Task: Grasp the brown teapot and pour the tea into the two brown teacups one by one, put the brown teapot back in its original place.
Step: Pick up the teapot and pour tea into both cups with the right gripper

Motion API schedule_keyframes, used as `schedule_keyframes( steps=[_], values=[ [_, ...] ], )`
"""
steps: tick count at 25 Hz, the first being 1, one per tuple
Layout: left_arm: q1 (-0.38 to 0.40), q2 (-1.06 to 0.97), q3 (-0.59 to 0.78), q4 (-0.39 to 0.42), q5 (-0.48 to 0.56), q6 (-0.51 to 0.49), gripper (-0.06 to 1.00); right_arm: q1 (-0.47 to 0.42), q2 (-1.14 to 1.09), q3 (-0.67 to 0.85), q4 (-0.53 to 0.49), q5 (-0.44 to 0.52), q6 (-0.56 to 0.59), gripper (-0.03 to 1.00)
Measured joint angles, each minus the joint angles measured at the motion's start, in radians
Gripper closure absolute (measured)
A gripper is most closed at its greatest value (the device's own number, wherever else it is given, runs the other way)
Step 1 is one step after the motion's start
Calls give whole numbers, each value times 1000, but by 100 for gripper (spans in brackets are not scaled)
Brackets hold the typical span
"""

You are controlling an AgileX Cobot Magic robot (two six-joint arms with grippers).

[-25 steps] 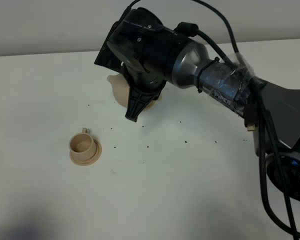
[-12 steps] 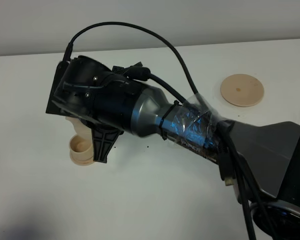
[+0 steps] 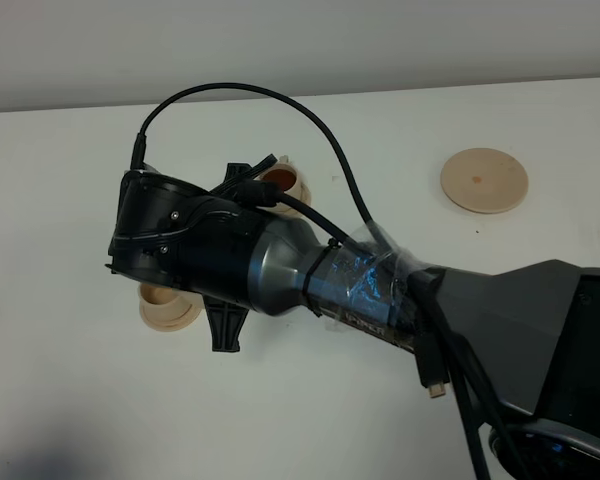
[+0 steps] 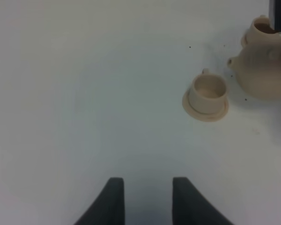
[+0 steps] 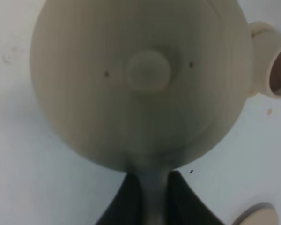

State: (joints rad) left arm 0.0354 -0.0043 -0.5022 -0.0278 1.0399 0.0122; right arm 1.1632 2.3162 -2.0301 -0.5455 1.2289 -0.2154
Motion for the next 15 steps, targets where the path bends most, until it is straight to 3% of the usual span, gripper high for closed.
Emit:
schedule_keyframes(
  steps=[15],
  values=[
    [0,0,0,0,0,0,65,43,69,2,-165,-14,22,84]
  ],
)
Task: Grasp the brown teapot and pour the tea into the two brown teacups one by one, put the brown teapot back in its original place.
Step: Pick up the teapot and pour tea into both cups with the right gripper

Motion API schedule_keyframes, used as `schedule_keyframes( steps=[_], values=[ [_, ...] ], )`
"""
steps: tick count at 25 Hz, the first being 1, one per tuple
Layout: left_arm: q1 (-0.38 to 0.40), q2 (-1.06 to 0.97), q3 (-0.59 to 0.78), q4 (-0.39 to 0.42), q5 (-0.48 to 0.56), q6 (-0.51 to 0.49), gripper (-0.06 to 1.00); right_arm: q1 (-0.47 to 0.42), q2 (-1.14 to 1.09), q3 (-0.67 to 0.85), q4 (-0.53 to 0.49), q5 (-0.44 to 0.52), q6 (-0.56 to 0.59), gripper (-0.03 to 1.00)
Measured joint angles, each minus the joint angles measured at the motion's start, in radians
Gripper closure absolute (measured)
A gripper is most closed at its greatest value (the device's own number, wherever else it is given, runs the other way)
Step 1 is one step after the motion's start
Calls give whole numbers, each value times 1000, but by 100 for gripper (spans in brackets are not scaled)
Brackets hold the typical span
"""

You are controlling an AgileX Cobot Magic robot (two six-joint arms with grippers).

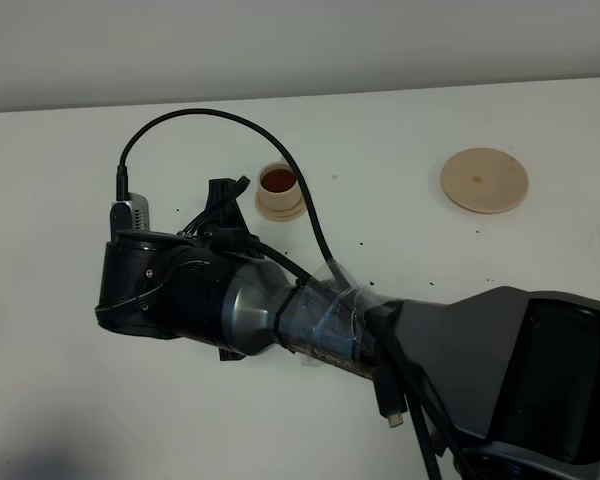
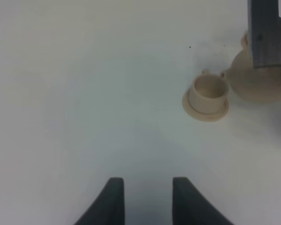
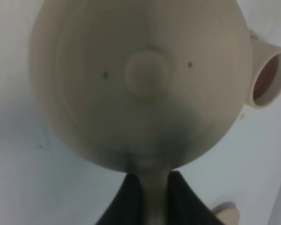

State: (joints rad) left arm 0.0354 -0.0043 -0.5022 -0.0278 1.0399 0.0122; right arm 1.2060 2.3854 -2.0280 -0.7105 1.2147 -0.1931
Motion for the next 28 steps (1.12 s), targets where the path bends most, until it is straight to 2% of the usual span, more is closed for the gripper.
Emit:
schedule_keyframes(
  steps=[12,19,28],
  values=[
    [0,0,0,0,0,0,65,30,12,0,-115,-24,0,84],
    [0,0,0,0,0,0,65,31,12,0,-134,-28,0,84],
    [0,0,0,0,0,0,65,53,54,0,-220,7,0,84]
  ],
)
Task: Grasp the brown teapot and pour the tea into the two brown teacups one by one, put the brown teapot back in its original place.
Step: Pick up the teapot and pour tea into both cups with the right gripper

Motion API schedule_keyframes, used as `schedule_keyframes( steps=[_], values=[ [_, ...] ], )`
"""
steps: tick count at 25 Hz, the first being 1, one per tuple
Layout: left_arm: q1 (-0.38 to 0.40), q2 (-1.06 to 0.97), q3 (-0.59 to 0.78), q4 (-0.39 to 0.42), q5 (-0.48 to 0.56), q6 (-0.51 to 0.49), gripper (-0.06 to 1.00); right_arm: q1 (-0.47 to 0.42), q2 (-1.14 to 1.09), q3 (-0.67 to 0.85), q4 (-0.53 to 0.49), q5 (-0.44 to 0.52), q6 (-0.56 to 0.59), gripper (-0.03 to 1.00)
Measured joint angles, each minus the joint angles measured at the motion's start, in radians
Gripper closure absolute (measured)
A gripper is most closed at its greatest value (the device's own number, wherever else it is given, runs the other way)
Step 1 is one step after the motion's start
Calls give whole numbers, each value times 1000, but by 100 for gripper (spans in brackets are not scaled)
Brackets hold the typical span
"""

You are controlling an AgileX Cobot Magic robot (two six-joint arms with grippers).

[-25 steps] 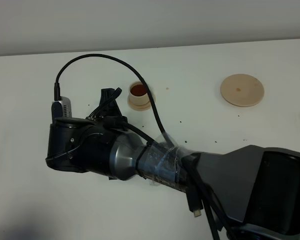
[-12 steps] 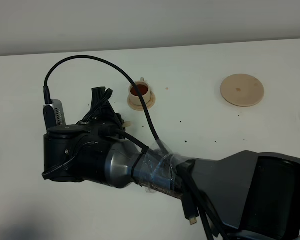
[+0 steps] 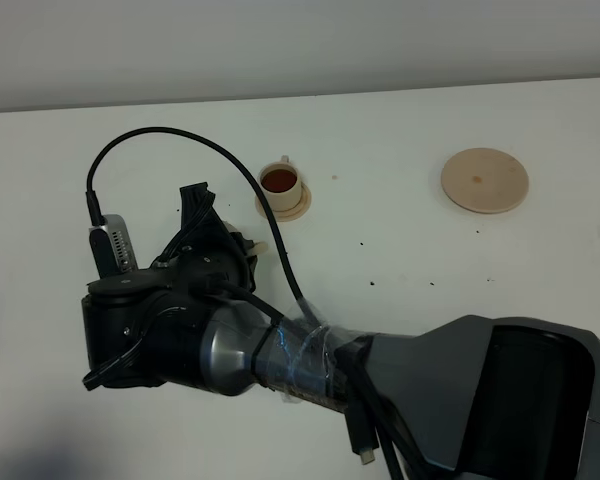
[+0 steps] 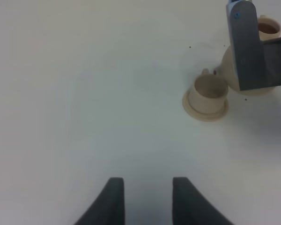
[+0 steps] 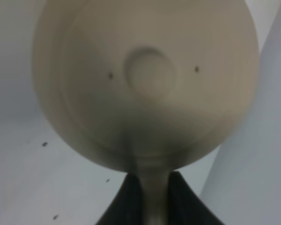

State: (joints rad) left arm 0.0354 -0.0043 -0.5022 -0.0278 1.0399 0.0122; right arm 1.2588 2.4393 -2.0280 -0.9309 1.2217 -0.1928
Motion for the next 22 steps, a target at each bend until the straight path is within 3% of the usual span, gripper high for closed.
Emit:
schedule_keyframes(
  steps=[22],
  values=[
    [0,0,0,0,0,0,65,18,8,0,-86,-1,-26,84]
  ],
)
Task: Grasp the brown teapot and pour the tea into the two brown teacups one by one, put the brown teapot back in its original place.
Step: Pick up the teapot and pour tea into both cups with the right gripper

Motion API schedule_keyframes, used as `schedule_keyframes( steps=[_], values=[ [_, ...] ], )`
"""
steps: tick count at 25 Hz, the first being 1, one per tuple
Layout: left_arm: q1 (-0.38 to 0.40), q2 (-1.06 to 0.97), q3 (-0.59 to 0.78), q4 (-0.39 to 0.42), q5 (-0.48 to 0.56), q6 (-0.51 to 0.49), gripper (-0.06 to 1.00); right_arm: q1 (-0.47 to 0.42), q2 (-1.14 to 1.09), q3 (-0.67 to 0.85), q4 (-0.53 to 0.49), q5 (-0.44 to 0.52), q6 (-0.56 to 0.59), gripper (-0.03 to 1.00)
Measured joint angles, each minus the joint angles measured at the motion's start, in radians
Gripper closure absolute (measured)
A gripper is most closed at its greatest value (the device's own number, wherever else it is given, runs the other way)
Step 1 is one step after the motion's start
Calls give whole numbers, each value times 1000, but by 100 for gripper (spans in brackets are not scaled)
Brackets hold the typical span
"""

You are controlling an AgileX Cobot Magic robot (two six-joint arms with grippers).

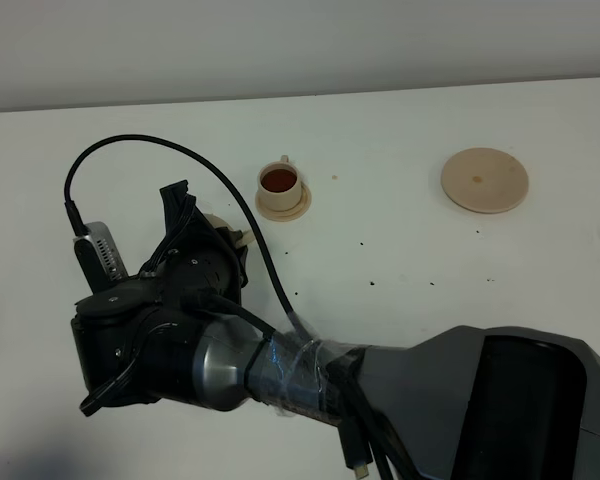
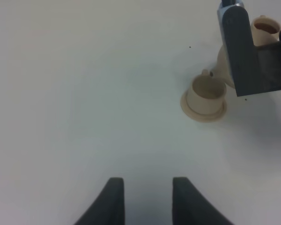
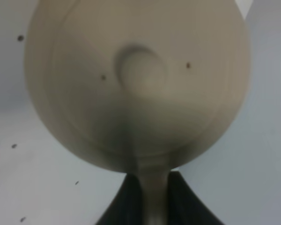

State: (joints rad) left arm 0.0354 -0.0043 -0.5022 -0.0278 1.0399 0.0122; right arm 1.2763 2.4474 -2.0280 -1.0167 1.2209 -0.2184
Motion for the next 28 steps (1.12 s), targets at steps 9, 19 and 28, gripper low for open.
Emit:
schedule_keyframes(
  steps=[9,19,28],
  values=[
    [0,0,0,0,0,0,65,0,4,0,-15,-1,-24,84],
    [0,0,0,0,0,0,65,0,4,0,-34,-1,-69,84],
    [0,0,0,0,0,0,65,0,4,0,-67,-1,-91,84]
  ],
)
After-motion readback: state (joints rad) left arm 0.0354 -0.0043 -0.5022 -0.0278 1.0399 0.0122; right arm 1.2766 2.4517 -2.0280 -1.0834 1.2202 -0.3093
